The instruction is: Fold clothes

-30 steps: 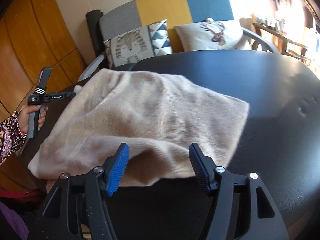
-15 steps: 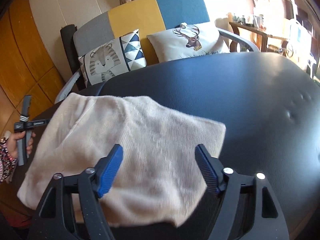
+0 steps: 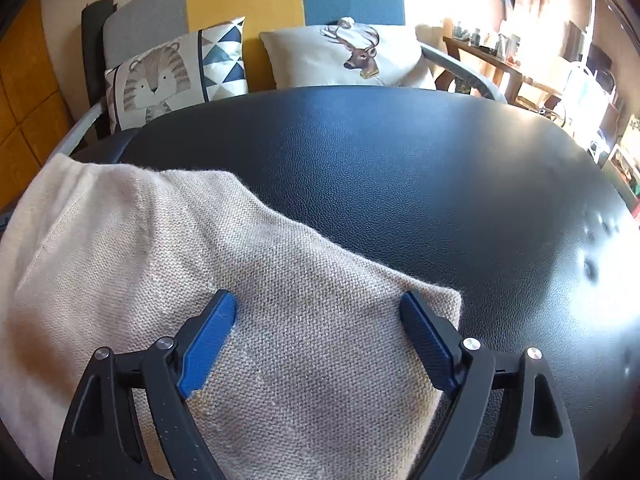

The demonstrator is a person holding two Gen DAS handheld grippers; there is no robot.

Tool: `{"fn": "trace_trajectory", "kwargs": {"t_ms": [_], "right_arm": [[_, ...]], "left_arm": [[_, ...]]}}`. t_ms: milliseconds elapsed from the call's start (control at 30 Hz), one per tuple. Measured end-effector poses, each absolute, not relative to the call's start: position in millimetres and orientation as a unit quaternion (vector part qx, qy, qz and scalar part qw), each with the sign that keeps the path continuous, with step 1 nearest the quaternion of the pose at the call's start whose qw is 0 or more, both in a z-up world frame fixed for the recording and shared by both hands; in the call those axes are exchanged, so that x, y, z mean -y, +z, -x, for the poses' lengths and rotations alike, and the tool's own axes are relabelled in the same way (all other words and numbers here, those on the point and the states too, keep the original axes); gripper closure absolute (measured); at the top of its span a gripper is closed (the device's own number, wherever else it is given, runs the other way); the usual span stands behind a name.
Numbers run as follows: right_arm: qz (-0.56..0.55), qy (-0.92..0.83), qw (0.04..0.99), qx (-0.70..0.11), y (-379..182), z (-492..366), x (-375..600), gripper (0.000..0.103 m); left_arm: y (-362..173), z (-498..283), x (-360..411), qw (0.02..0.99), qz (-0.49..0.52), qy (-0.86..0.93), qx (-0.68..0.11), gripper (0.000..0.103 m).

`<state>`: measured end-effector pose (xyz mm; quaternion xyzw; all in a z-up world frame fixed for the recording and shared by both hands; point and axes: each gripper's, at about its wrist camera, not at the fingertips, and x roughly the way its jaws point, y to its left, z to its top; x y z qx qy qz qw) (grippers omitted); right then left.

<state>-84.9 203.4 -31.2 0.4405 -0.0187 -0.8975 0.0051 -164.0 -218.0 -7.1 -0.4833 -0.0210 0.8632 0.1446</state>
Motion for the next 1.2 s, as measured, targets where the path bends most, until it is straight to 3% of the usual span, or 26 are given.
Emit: {"fn": "trace_trajectory", "kwargs": {"t_ms": [100,133,233,333,433,467,933,1200], "right_arm": [[-0.433,-0.901,0.002,0.021,-30,81,-206,0.024],[-0.429,-0.903,0.001,0.020,-29,80,-206,0.033],[-0.419,-0.908,0.007,0.003,-26,76,-200,0.063],[-0.411,-0.911,0.002,-0.031,-24,78,-186,0.074],[-0.404,-0.912,-0.008,-0.066,-23,81,-172,0.075],[-0.403,-0.913,-0.009,-0.068,-24,81,-172,0.075],[-0.395,-0.916,-0.014,-0.073,-23,80,-170,0.076],[-0.394,-0.919,-0.006,-0.027,-13,81,-185,0.079]], "left_arm": [[-19,161,194,0.122,0.475,0.869,-0.061,0.047],[-21,159,188,0.115,0.467,0.873,-0.081,0.046],[-24,157,186,0.102,0.457,0.881,-0.071,0.046],[-25,156,188,0.097,0.452,0.885,-0.050,0.055],[-23,151,182,0.099,0.442,0.890,-0.047,0.088],[-21,149,182,0.101,0.436,0.893,-0.046,0.090],[75,55,225,0.149,0.280,0.947,0.054,0.091],[76,-21,250,0.153,0.281,0.943,0.090,0.095]]}}
